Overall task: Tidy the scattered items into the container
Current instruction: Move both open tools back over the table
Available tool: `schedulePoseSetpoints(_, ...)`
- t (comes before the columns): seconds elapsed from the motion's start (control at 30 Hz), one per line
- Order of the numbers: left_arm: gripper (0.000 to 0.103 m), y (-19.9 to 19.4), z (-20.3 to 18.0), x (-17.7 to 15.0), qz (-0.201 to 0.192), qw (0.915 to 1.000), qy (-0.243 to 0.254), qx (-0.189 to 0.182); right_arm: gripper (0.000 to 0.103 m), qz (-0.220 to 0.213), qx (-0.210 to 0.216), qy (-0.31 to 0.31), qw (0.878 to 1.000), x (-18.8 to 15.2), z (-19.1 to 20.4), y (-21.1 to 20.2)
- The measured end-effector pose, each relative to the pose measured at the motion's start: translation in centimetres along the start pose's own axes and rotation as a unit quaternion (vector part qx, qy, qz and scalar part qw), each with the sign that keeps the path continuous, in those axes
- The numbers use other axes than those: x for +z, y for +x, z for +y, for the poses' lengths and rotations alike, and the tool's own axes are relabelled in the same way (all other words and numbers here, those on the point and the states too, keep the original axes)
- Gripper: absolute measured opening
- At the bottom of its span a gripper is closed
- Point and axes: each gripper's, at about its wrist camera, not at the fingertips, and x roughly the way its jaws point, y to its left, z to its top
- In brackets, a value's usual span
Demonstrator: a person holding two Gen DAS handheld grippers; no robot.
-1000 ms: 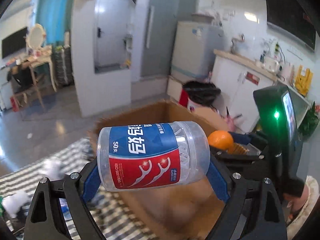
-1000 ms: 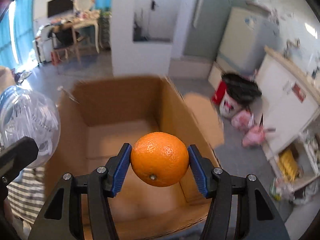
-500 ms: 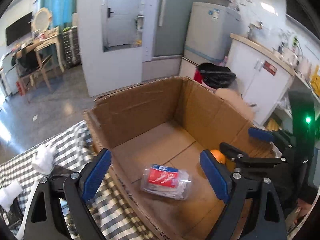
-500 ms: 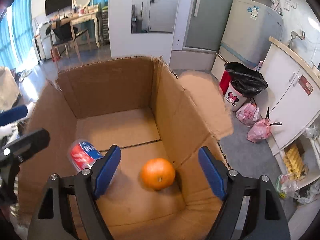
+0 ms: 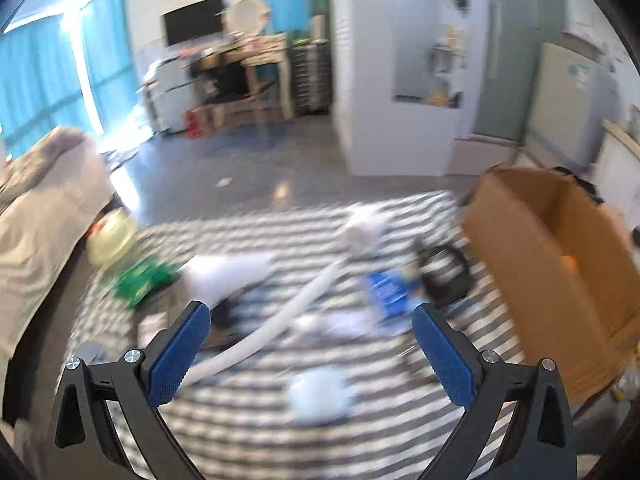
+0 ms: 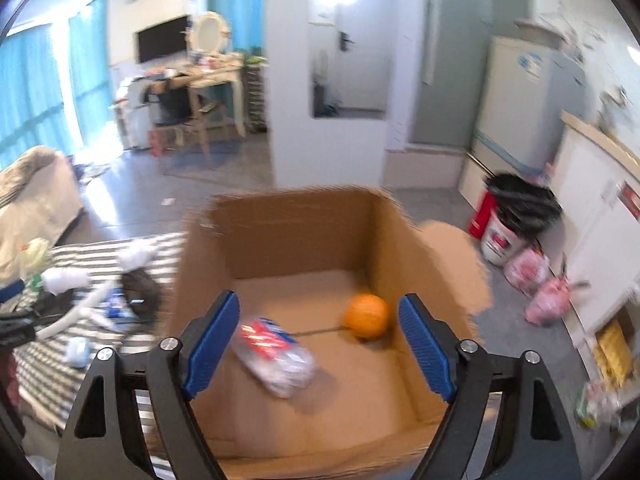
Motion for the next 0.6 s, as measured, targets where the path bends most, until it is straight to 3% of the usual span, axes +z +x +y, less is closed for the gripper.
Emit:
schedulePoseSetpoints(0.13, 0.103, 0.4, 4.0, -2.8, 0.025, 0.9991, -0.033, 0.004, 0.09, -0.005, 0.068, -0.054, 0.996, -0.2, 6.7, -0.5)
schedulePoseSetpoints(0.23, 0.103, 0.7, 5.0, -4.1, 0.032, 0.999, -0.03, 0.007, 0.09, 0.015, 0.093, -0.101, 0.99, -1.1, 12.2, 0.6)
schedulePoseSetpoints(0.4, 0.103, 0.6, 5.6, -5.6, 0.03, 0.9993, -0.019, -0.008, 0.09, 0.037, 0.07, -0.133, 0.988, -2.0, 18.2, 3.7)
schedulePoseSetpoints(0.6, 0.103, 1.8, 6.9, -5.6, 0.033, 0.9988, -0.024, -0.029, 0.09, 0.082, 0.039, -0.094, 0.991, -1.1, 19.4, 9.1)
